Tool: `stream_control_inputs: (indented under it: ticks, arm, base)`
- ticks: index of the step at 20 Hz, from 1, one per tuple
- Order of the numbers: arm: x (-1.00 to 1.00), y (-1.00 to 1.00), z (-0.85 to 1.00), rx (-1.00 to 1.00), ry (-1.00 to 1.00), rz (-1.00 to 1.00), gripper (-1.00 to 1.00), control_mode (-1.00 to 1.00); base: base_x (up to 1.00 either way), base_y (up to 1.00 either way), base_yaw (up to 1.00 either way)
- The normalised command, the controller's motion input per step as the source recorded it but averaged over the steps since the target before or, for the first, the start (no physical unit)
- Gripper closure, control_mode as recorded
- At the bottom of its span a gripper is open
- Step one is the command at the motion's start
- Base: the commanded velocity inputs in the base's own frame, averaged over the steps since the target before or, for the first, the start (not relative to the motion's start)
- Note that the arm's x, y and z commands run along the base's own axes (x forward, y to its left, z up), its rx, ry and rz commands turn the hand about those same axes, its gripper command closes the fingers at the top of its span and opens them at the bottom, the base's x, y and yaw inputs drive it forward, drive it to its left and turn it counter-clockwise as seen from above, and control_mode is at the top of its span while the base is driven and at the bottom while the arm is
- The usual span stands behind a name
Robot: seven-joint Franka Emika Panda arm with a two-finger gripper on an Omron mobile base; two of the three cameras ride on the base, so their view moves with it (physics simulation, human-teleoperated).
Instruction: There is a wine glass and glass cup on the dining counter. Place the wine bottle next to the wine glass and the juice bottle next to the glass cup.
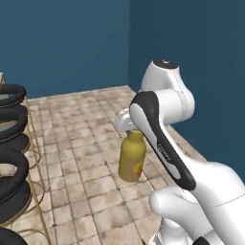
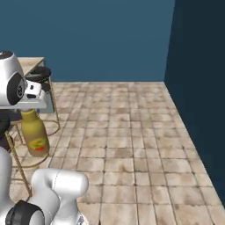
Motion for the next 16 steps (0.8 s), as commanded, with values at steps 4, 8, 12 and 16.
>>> stream_control_inputs:
  ticks: [4,8,12,16]
  arm:
    - [0.0,0.0,0.0,0.0,0.0,0.0,1.0,1.0]
    - [0.0,0.0,0.0,0.0,0.0,0.0,1.0,1.0]
    - [0.0,0.0,0.0,0.0,0.0,0.0,1.0,1.0]
    - [0.0,0.0,0.0,0.0,0.0,0.0,1.0,1.0]
  base:
    - [0.65,-0.02,0.48]
    - [0.66,-0.01,0.47]
    - [0.61,-0.01,0.53]
    - [0.56,-0.05,0.58]
